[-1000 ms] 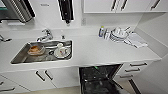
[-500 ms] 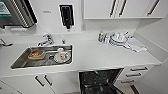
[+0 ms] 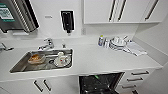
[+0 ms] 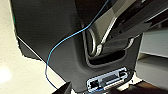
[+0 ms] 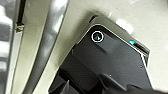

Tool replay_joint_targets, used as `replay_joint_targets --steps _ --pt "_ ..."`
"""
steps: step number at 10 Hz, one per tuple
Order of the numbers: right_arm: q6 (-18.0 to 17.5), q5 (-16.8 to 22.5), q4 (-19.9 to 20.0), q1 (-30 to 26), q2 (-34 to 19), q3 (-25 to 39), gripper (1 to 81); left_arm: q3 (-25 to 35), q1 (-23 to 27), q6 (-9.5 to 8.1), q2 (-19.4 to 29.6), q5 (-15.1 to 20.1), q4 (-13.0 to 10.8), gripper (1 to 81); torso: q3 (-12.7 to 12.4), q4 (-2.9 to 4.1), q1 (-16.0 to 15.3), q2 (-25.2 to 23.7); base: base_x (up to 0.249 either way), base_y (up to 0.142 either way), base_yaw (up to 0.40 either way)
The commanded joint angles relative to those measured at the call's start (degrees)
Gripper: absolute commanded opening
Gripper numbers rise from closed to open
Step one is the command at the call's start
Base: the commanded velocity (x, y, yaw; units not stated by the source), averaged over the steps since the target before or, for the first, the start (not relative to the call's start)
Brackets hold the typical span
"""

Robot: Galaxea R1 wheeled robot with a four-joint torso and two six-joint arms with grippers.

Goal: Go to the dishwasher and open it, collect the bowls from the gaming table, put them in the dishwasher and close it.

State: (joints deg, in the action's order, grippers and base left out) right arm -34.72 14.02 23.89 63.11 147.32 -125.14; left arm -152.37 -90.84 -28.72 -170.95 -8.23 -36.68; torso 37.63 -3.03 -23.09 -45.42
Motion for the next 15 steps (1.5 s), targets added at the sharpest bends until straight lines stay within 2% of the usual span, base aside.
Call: replay_joint_targets --steps 1,4,5,6,7,8,9,11,12,13,14,15 --pt "-0.4 1.4 10.3 -7.3 -0.4 -3.4 81.1 0.1 -0.3 0.07 0.6 3.2 -0.1 81.1 0.0 0.00 0.2 0.3 0.000 0.000 0.000" --pt "-0.4 -2.9 17.2 -10.2 0.1 -1.6 81.1 0.1 -0.6 0.07 1.0 3.3 -0.3 81.1 0.0 0.00 -2.1 -3.5 0.000 0.000 0.000" --pt "-0.4 -5.9 18.1 -11.4 0.4 0.4 81.1 0.2 -0.7 0.07 1.2 3.4 -0.3 81.1 0.0 0.00 -2.3 -4.0 0.000 0.000 0.000" --pt "-0.4 -6.5 18.2 -13.3 0.1 2.6 81.1 0.2 -0.8 0.07 1.0 4.4 -0.5 81.1 0.0 0.00 -2.3 -3.9 0.000 0.000 0.000" --pt "-0.4 -8.4 18.3 -15.1 -1.5 7.7 81.1 0.2 -0.7 0.07 0.9 4.5 -0.5 81.1 0.0 0.00 -2.3 -3.8 0.000 0.000 0.000" --pt "-0.4 -11.3 18.3 -17.9 -4.7 15.3 81.1 0.1 -0.7 0.16 0.5 4.6 -0.6 81.1 0.0 0.00 -2.4 -3.9 0.000 0.000 0.000" --pt "-0.4 -12.0 18.3 -21.4 -9.0 23.9 81.1 0.1 -0.4 0.33 0.4 5.3 -0.7 81.1 0.0 0.00 -2.4 -3.9 0.000 0.000 0.000" --pt "0.3 -15.0 17.6 -24.6 -16.5 37.6 81.1 0.1 -0.3 0.59 0.4 5.4 -1.5 81.1 0.0 0.00 -2.4 -3.9 0.000 0.000 0.000" --pt "0.4 -16.5 17.0 -24.4 -18.5 41.5 81.1 0.1 -0.3 0.60 0.3 5.4 -2.5 81.1 0.0 0.00 -2.4 -3.9 0.000 0.000 0.000" --pt "0.3 -17.5 16.5 -23.1 -19.3 43.1 81.1 0.1 -0.3 0.60 0.5 5.6 -4.7 81.1 0.0 0.00 -2.4 -3.9 0.000 0.000 0.000" --pt "1.7 -17.0 14.3 -19.9 -18.2 40.6 81.1 -0.6 -0.1 0.51 0.3 5.6 -5.5 81.1 0.0 0.00 -2.4 -3.9 0.000 0.000 0.000" --pt "3.0 -16.7 10.6 -14.1 -15.8 35.7 81.1 -1.9 0.5 0.42 0.2 5.6 -5.2 81.1 0.0 0.00 -2.4 -3.9 0.000 0.000 0.000"
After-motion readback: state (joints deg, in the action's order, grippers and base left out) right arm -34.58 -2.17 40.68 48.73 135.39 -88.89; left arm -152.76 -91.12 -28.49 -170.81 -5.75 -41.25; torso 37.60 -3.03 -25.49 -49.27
